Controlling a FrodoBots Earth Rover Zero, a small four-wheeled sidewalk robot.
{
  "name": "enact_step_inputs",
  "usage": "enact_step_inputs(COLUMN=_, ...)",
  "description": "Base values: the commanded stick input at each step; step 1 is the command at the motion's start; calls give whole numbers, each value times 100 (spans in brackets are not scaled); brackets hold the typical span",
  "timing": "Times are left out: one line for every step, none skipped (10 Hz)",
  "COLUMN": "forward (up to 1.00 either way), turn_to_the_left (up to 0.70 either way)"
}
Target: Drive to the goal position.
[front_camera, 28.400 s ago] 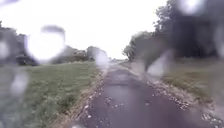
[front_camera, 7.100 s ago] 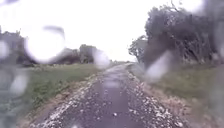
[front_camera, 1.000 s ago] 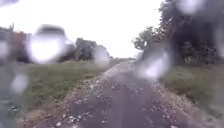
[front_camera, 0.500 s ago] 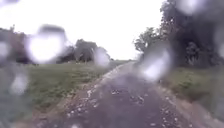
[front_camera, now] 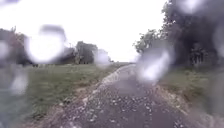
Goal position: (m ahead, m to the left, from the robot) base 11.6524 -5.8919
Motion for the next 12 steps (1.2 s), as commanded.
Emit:
enact_step_inputs(forward=70, turn_to_the_left=0)
enact_step_inputs(forward=70, turn_to_the_left=-10)
enact_step_inputs(forward=70, turn_to_the_left=-14)
enact_step_inputs(forward=70, turn_to_the_left=-14)
enact_step_inputs(forward=70, turn_to_the_left=-14)
enact_step_inputs(forward=70, turn_to_the_left=-14)
enact_step_inputs(forward=70, turn_to_the_left=-14)
enact_step_inputs(forward=70, turn_to_the_left=-14)
enact_step_inputs(forward=70, turn_to_the_left=-14)
enact_step_inputs(forward=70, turn_to_the_left=-14)
enact_step_inputs(forward=70, turn_to_the_left=-14)
enact_step_inputs(forward=70, turn_to_the_left=-14)
